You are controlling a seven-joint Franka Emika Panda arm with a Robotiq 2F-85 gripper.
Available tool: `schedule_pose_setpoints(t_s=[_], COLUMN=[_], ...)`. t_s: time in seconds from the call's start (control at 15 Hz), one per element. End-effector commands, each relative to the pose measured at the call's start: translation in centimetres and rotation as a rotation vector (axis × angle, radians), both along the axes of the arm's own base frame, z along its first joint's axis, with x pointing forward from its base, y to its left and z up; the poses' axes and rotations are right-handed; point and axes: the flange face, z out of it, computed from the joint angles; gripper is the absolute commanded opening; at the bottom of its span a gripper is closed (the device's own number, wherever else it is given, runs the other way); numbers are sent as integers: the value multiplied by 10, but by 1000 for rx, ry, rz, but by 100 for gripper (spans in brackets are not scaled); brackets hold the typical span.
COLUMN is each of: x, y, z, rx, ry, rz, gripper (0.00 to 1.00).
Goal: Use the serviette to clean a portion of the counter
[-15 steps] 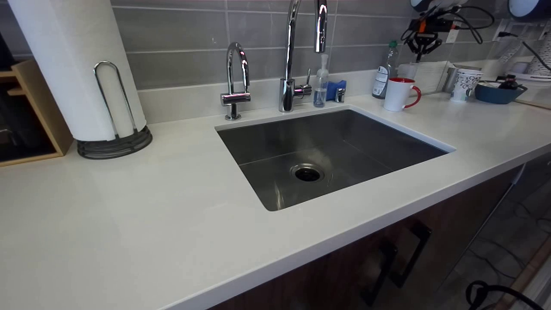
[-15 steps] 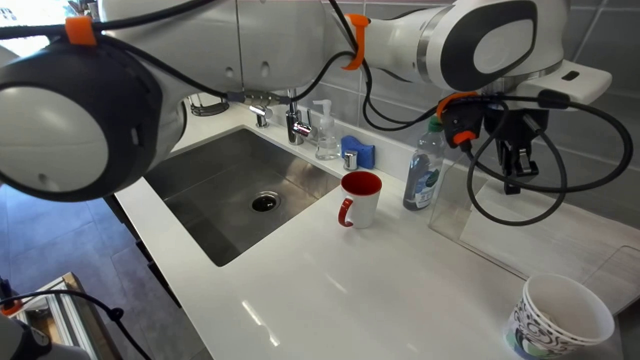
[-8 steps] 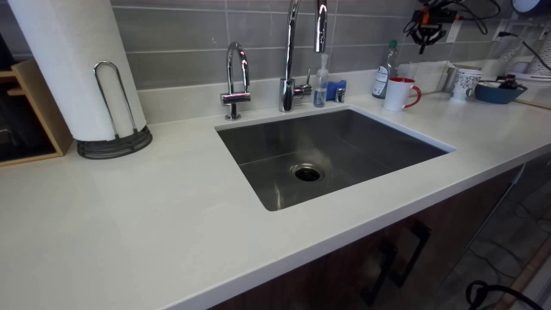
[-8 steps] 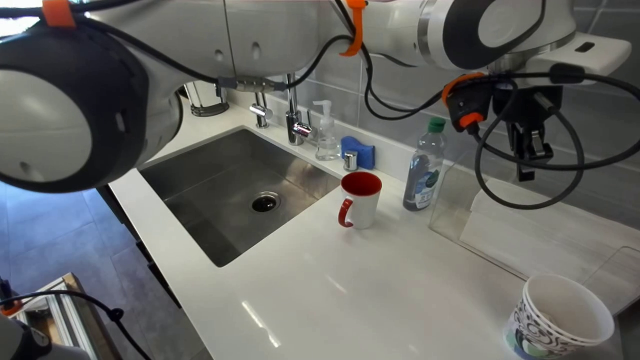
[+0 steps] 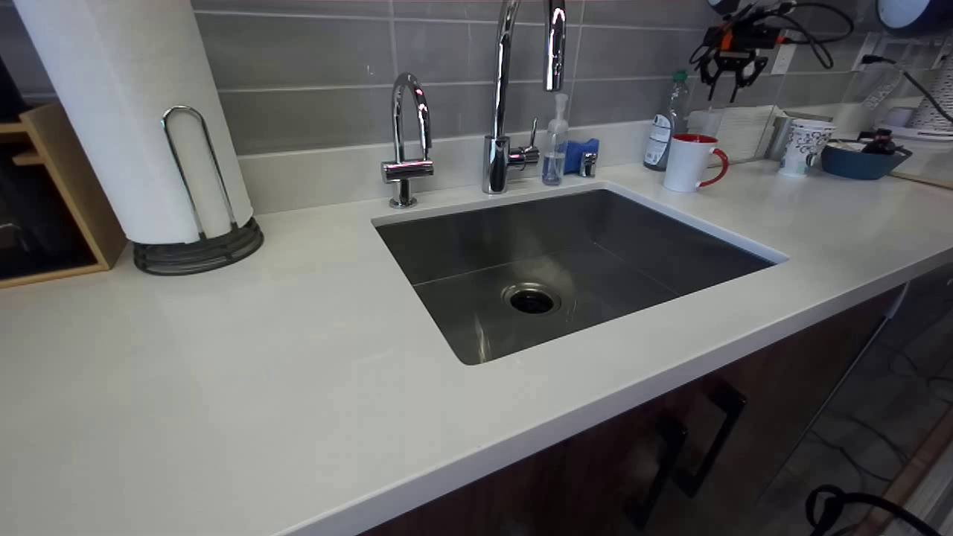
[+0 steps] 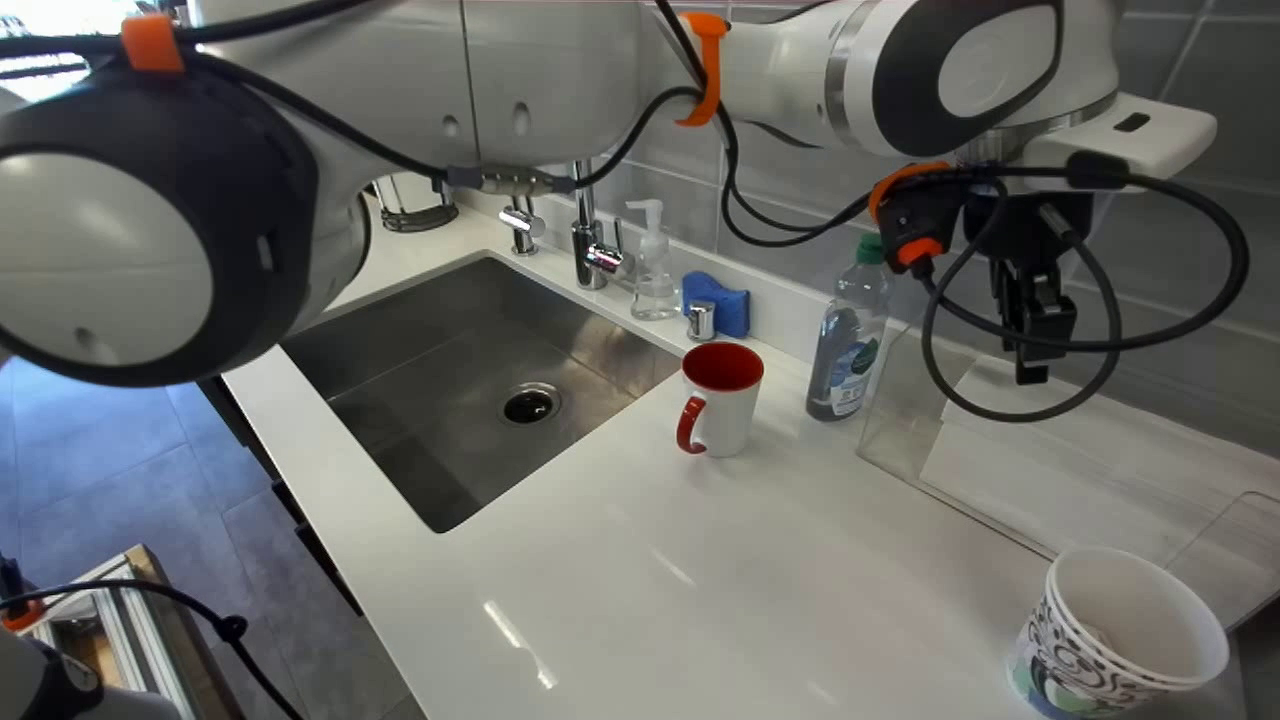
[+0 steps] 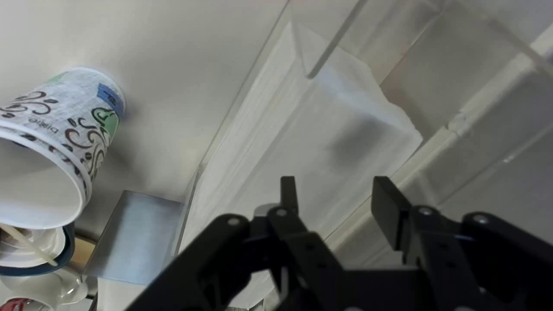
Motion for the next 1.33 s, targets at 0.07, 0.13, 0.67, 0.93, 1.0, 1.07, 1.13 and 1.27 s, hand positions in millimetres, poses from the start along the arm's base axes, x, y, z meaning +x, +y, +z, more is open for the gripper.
schedule_pose_setpoints(t_s=[0.07, 0.13, 0.67, 0.93, 1.0, 1.07, 1.13, 1.27], x=[6, 7, 9, 9, 8, 9, 8, 8], y=[9, 10, 10, 9, 9, 9, 9, 9], z=[-16, -21, -34, -28, -27, -24, -21, -14], rx=[11, 10, 11, -1, -3, -5, -7, -26], ry=[26, 32, 43, 35, 33, 29, 27, 22], rz=[-30, -32, -32, -32, -32, -30, -29, -30], gripper=[78, 77, 18, 2, 0, 4, 3, 3])
